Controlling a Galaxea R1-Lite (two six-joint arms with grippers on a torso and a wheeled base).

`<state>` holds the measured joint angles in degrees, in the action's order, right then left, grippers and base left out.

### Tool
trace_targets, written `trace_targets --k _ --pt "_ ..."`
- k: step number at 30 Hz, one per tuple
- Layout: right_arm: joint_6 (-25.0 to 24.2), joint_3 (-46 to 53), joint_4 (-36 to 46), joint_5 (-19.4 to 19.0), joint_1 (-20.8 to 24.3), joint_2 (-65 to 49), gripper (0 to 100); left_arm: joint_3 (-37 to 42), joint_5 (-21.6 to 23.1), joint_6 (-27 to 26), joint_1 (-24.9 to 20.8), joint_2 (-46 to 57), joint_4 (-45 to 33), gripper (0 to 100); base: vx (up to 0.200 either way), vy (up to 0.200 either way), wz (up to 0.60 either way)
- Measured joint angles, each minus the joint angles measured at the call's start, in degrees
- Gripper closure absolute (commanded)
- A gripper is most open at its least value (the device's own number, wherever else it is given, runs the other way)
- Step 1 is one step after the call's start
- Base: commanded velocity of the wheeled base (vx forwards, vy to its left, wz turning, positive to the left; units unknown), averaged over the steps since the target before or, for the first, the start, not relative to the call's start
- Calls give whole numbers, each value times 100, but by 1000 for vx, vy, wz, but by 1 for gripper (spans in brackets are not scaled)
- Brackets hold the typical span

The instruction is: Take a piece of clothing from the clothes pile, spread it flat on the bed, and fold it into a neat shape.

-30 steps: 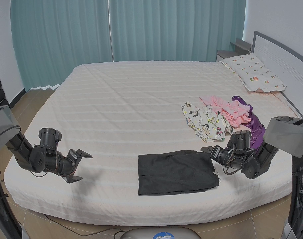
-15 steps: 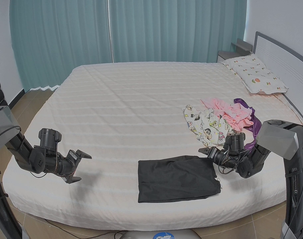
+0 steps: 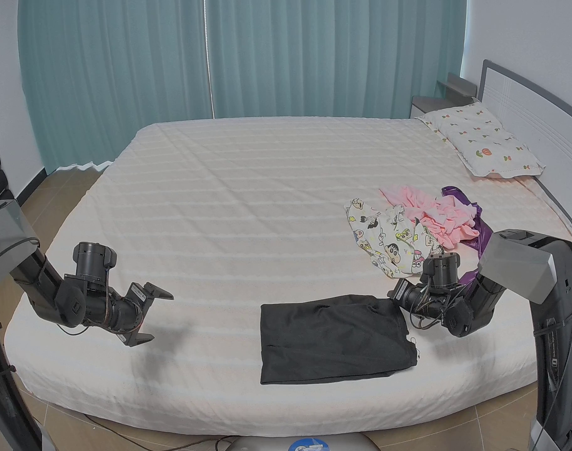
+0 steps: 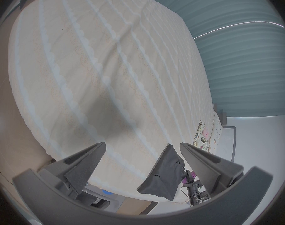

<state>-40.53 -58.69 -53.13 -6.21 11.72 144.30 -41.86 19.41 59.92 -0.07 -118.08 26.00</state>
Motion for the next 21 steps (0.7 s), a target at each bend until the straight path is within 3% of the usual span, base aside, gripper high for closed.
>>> trace_targets --k 21 --pt "-24 -11 6 196 -312 -11 100 5 0 0 -2 -4 0 0 0 0 0"
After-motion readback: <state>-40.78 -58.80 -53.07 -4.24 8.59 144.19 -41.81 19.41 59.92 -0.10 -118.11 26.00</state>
